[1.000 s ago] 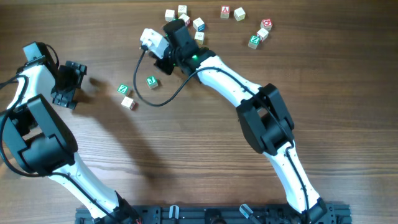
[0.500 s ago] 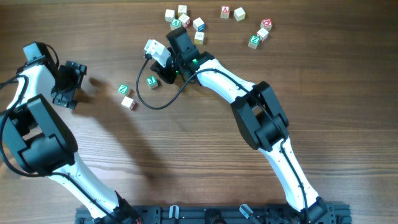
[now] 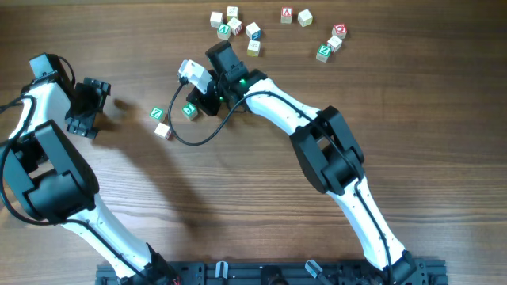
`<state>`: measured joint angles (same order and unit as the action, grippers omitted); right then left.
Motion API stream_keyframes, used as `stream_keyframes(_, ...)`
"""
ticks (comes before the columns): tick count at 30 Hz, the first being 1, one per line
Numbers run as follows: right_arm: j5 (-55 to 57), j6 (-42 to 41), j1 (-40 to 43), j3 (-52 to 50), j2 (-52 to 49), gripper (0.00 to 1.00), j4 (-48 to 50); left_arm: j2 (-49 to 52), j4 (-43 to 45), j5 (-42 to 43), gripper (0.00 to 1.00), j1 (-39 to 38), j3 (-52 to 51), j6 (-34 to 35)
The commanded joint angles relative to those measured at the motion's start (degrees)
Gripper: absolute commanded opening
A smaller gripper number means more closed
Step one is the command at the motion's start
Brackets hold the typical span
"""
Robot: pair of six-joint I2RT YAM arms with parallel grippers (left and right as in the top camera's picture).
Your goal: Form a circle
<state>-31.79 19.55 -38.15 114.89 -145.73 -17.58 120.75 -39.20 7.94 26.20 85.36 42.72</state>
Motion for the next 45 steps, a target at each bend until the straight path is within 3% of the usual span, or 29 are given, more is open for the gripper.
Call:
stream_keyframes(1, 0.92, -2.84, -0.26, 0.13, -1.07, 0.05, -0.04, 0.76, -0.22, -1.01, 1.0, -0.04, -0.07, -0.31)
stream_keyframes(4, 6.25, -6.51, -0.24, 0.17, -1.05, 0.04, -0.09, 0.76, -0.22, -1.01, 1.0, -0.04, -0.07, -0.31)
stream_keyframes(11, 6.25, -14.05, -0.52, 0.17, -0.96, 0.05, -7.28, 0.76, -0.22, -1.01, 1.0, -0.02, -0.07, -0.31)
stream_keyframes(21, -2.6, -20.0, -0.59, 0.17, -0.63, 0.04, -10.27, 0.76, -0.22, -1.01, 1.0, -0.02, -0.07, -0.31)
stream_keyframes(33, -2.54, -19.61, -0.52, 0.17, -0.63, 0.04, -10.12, 0.76, -0.22, -1.01, 1.0, -0.02, -0.07, -0.31)
stream_keyframes(38, 3.72, -19.69, -0.52, 0.17, -0.63, 0.04, -9.09, 0.76, 1.29, -1.01, 1.0, -0.04, -0.07, -0.28)
stream_keyframes(45, -5.86, -19.71, -0.52, 0.17, -0.63, 0.04, -8.96, 0.76, 2.38, -1.01, 1.0, -0.02, -0.07, -0.28)
